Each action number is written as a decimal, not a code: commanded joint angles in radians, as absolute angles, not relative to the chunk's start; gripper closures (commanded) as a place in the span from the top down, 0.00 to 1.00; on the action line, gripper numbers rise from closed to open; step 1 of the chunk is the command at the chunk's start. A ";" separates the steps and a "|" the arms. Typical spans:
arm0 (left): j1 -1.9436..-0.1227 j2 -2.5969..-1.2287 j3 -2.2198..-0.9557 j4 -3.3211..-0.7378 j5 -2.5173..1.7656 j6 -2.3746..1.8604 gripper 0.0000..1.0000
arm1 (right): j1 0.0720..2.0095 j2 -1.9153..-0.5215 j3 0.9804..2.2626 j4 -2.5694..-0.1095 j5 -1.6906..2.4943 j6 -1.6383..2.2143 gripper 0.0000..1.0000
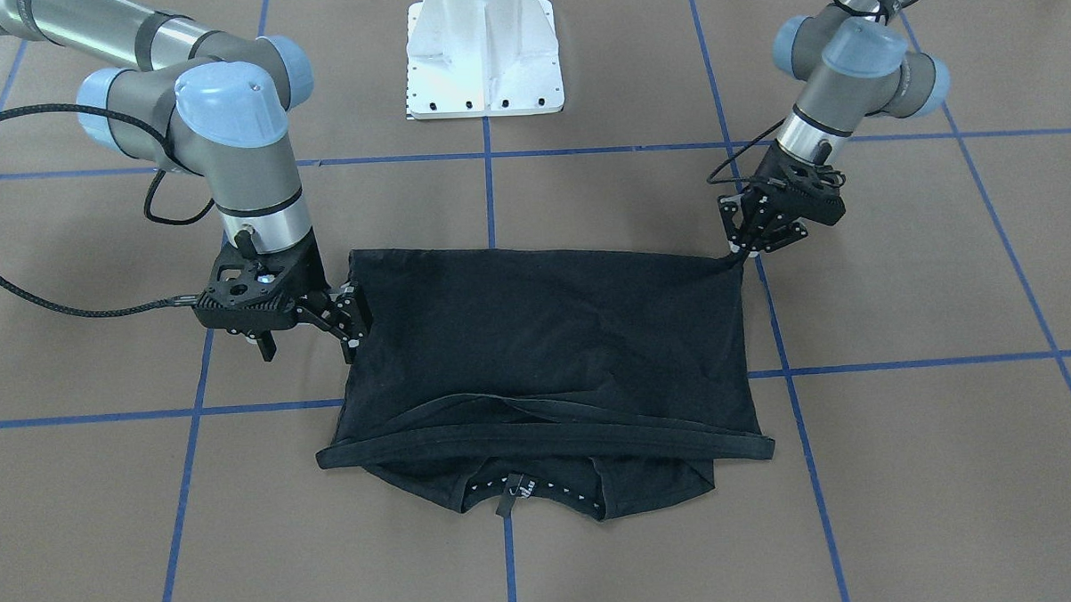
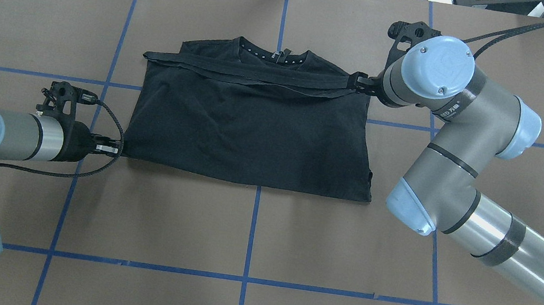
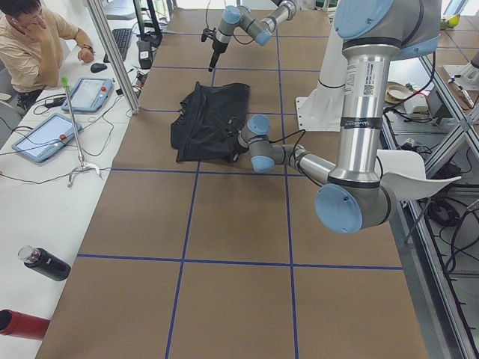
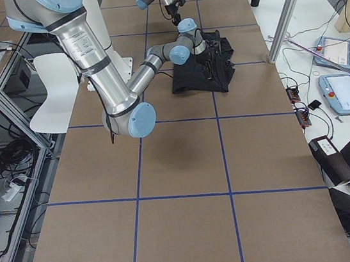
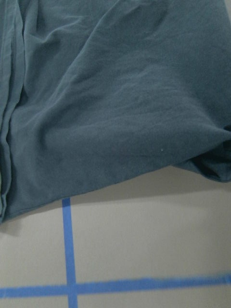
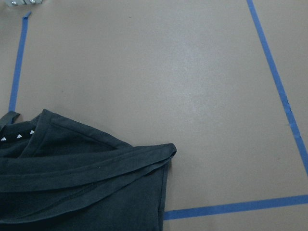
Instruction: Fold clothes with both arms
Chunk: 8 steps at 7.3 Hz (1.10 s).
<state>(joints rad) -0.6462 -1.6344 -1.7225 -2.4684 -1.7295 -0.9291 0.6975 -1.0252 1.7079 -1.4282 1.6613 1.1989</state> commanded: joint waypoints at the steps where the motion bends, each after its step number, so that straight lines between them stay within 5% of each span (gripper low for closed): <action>1: -0.824 -1.771 -1.520 -2.470 -1.733 -0.746 0.00 | 0.681 -1.022 1.716 -1.428 1.661 1.213 1.00; 4: -0.983 -2.176 -1.012 -2.471 -1.729 -0.611 0.00 | 0.670 -1.014 1.720 -1.427 1.660 1.236 1.00; 5: -0.989 -2.206 -0.965 -2.483 -1.729 -0.603 0.00 | 0.667 -1.014 1.726 -1.428 1.660 1.235 1.00; 6: -1.011 -2.197 -0.966 -2.509 -1.735 -0.572 0.79 | 0.664 -1.014 1.729 -1.428 1.660 1.235 1.00; 7: -1.037 -2.172 -0.974 -2.560 -1.741 -0.496 1.00 | 0.652 -1.011 1.723 -1.427 1.661 1.235 1.00; 8: -1.072 -2.136 -1.015 -2.581 -1.831 -0.476 1.00 | 0.641 -0.981 1.706 -1.428 1.660 1.238 1.00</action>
<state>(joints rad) -1.0348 -2.1678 -0.9870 -2.5465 -1.7626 -0.5182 0.6534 -1.0040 1.7196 -1.4274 1.6604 1.2356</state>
